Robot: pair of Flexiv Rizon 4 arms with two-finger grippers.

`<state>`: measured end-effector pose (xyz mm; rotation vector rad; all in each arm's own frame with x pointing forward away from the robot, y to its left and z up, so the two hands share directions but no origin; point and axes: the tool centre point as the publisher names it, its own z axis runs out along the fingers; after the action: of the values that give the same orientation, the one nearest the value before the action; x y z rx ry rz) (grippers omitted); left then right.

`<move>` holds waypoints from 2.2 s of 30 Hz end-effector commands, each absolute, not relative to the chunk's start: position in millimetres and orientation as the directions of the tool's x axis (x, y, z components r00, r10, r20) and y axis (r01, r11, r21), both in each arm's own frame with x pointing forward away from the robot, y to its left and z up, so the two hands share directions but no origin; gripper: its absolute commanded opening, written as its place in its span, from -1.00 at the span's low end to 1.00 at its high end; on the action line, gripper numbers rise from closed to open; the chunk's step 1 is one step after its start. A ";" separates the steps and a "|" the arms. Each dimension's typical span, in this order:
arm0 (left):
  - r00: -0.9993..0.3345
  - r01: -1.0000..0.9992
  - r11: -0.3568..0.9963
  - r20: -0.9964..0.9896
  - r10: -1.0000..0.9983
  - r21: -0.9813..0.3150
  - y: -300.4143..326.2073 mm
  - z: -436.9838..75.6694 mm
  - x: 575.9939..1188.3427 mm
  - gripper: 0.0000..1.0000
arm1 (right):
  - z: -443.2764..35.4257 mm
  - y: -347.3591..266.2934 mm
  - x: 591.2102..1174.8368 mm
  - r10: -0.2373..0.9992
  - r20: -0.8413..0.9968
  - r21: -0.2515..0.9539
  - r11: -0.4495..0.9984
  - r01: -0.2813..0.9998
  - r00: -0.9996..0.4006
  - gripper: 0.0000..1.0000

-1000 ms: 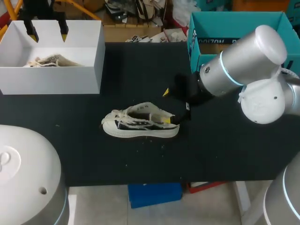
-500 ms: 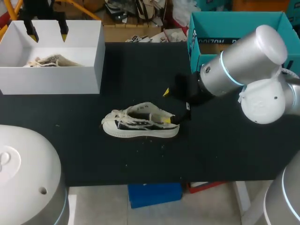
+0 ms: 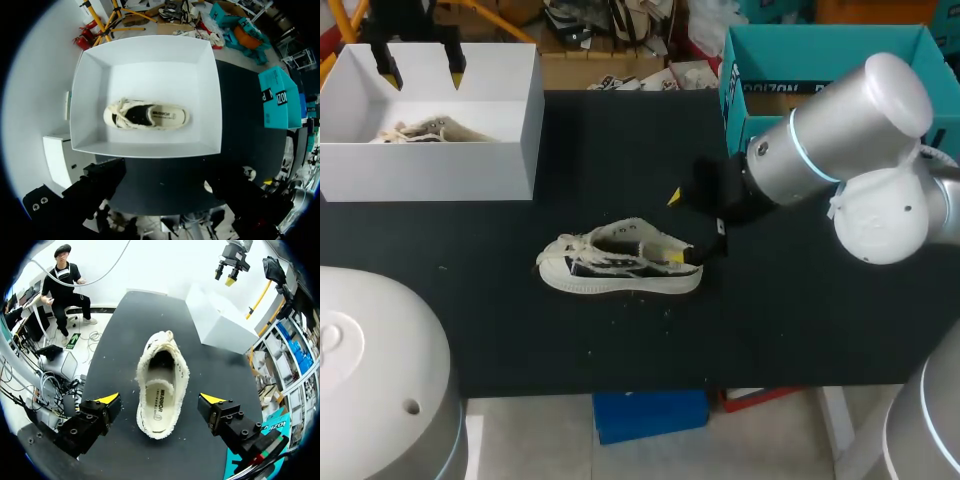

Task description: Take the shoe out of the shoebox, open the shoe tongue, remove and reinsert the insole, then place the shoe into the shoebox

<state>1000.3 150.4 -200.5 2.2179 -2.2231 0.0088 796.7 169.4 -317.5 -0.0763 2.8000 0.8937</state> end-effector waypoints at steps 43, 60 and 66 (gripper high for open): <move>-0.001 -1.000 0.001 0.003 -1.000 -0.001 150.3 -200.1 1000.1 1.00 | -407.0 150.7 811.0 0.145 -0.073 0.729 0.683 0.046 -0.987 1.00; -0.001 -1.000 0.001 0.003 -1.000 -0.001 150.3 -200.1 1000.1 1.00 | -421.6 159.6 809.8 0.145 -0.045 0.745 0.664 0.063 -0.988 1.00; -0.001 -1.000 0.001 0.003 -1.000 -0.001 150.3 -200.1 1000.1 1.00 | -425.6 163.9 810.6 0.148 -0.041 0.755 0.652 0.066 -0.988 1.00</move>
<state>1000.3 150.4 -200.5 2.2179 -2.2231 0.0088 809.1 159.9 -419.5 0.1787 2.7733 1.2461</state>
